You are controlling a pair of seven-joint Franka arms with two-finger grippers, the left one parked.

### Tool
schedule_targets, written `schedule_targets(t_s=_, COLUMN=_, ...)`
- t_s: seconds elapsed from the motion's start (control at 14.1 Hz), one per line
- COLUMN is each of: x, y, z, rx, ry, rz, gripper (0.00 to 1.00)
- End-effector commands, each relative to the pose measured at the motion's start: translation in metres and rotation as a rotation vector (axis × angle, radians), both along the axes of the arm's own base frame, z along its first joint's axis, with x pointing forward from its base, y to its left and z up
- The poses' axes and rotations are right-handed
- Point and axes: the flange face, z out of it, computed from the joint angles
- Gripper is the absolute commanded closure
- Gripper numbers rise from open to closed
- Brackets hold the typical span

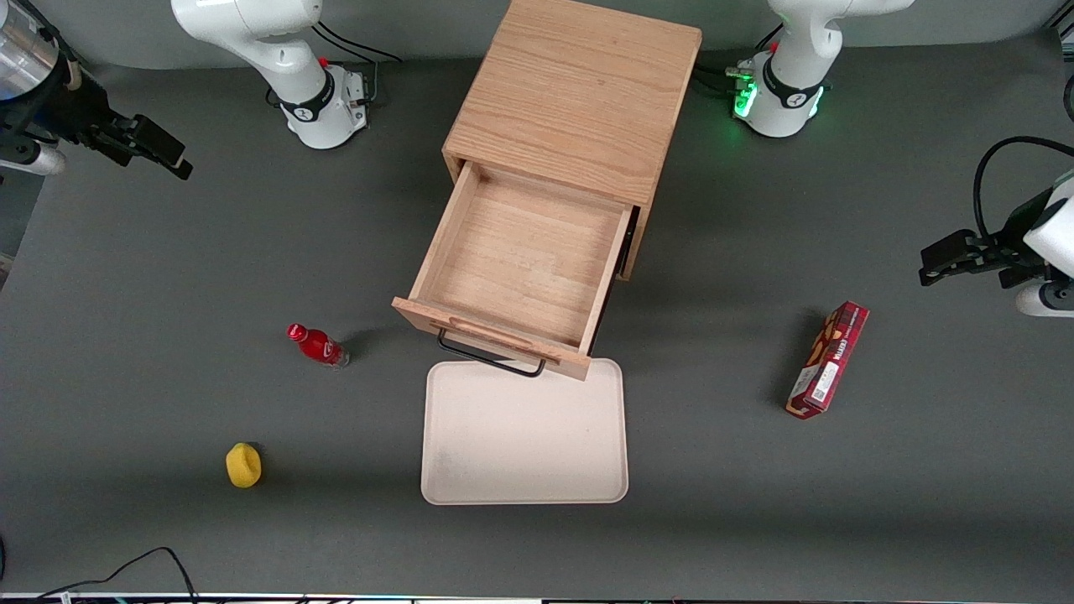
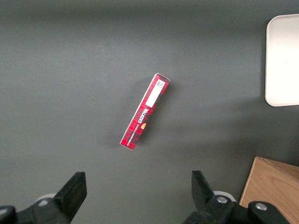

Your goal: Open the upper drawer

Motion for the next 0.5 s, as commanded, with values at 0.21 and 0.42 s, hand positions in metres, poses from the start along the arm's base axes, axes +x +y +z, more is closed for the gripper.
schedule_targets(t_s=0.21, x=0.0003, y=-0.0080, z=0.0011, rx=-0.073, ry=0.023, rz=0.103, gripper=0.00)
schedule_targets(t_s=0.42, x=-0.0028, y=-0.0058, z=0.0006, rx=-0.072, ry=0.043, rz=0.138, gripper=0.00)
